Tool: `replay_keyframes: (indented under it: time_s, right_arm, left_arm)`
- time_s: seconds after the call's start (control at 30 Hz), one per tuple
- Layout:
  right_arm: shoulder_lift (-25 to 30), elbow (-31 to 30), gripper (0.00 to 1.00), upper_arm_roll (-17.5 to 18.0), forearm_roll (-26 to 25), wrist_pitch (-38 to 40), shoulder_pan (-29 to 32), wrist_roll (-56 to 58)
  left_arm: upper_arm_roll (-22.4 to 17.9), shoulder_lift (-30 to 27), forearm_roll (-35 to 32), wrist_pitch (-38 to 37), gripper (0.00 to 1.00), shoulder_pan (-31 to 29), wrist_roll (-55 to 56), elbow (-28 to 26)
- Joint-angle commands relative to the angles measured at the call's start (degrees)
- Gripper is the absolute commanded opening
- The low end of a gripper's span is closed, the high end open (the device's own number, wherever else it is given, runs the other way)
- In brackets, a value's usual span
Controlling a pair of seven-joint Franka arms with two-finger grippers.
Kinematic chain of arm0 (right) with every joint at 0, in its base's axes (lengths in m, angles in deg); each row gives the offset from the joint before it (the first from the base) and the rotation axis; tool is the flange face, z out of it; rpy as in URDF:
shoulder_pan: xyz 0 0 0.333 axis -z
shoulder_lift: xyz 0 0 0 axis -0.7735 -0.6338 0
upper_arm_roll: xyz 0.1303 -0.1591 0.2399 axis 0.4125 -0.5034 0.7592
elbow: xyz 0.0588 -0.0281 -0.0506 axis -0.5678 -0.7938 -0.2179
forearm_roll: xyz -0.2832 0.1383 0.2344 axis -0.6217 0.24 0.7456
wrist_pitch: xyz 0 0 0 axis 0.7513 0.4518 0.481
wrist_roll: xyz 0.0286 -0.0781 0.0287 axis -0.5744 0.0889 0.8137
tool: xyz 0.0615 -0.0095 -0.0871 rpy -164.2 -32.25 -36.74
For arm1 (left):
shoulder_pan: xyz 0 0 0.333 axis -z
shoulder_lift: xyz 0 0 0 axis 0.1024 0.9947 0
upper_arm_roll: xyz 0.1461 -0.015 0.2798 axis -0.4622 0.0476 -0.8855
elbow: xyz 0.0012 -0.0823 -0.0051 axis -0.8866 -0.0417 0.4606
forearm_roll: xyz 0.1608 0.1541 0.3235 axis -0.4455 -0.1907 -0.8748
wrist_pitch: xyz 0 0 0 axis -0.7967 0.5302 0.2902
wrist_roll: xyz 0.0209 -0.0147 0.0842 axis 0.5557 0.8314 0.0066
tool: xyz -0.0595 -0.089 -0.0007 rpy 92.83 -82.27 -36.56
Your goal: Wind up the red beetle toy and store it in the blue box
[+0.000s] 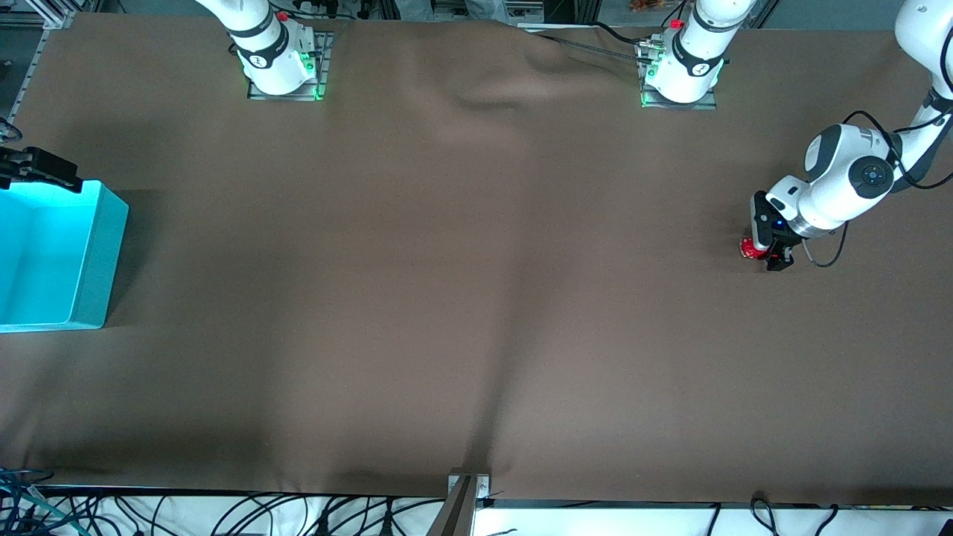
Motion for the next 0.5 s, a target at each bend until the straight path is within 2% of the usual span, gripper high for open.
replay_keyframes:
  time_s: [0.0, 0.47]
  right_arm:
    - [0.17, 0.57, 1.0, -0.02, 0.89, 0.59, 0.24, 0.88]
    - [0.17, 0.57, 1.0, -0.02, 0.89, 0.59, 0.24, 0.88]
  left_arm:
    - [-0.37, 2.68, -1.97, -0.26, 1.0, -0.42, -0.96, 0.48]
    - [0.33, 0.57, -1.27, -0.78, 1.0, -0.51, -1.04, 0.48]
